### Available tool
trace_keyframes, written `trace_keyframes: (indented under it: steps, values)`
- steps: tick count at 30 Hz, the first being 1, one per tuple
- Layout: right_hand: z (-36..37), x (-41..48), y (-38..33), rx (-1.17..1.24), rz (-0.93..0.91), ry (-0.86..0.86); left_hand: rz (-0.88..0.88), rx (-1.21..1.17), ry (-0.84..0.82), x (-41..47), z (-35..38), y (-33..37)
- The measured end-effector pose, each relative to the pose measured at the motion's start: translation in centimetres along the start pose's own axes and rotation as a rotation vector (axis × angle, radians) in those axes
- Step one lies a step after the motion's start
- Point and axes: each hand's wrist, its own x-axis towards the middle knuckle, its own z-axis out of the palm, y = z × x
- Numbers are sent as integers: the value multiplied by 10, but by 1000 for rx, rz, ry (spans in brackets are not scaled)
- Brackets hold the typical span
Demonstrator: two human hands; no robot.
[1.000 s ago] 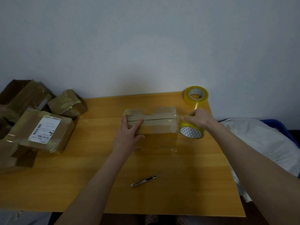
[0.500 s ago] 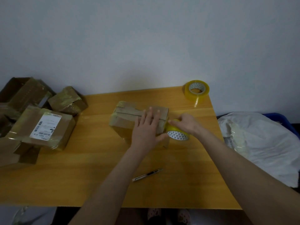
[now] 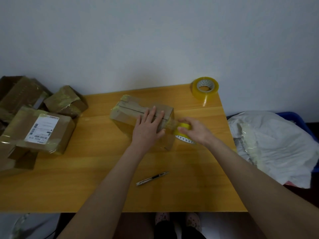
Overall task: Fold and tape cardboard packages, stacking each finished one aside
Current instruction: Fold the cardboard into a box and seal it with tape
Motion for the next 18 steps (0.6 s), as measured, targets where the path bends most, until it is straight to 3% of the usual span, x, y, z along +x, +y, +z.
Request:
trace_keyframes:
  steps: [3, 5, 8, 9, 11, 14, 15, 18]
  values:
    - [6, -2, -4, -88, 23, 88, 0, 25, -18, -1, -5, 0]
    - [11, -3, -6, -98, 36, 124, 10, 43, 69, -9, -5, 0]
    - [15, -4, -10, -61, 34, 152, 71, -35, 541, -43, 16, 4]
    - [17, -3, -10, -43, 31, 158, 84, -69, 624, -58, 30, 5]
    - [20, -4, -9, 4, 18, 161, 47, -114, 490, -87, 62, 6]
    - [23, -6, -8, 85, 11, 191, -186, -89, -78, -104, 105, 4]
    - [23, -6, -8, 99, 8, 203, -233, -72, -200, -107, 116, 1]
    - [24, -6, -6, 115, -6, 213, -290, -45, -312, -109, 133, -1]
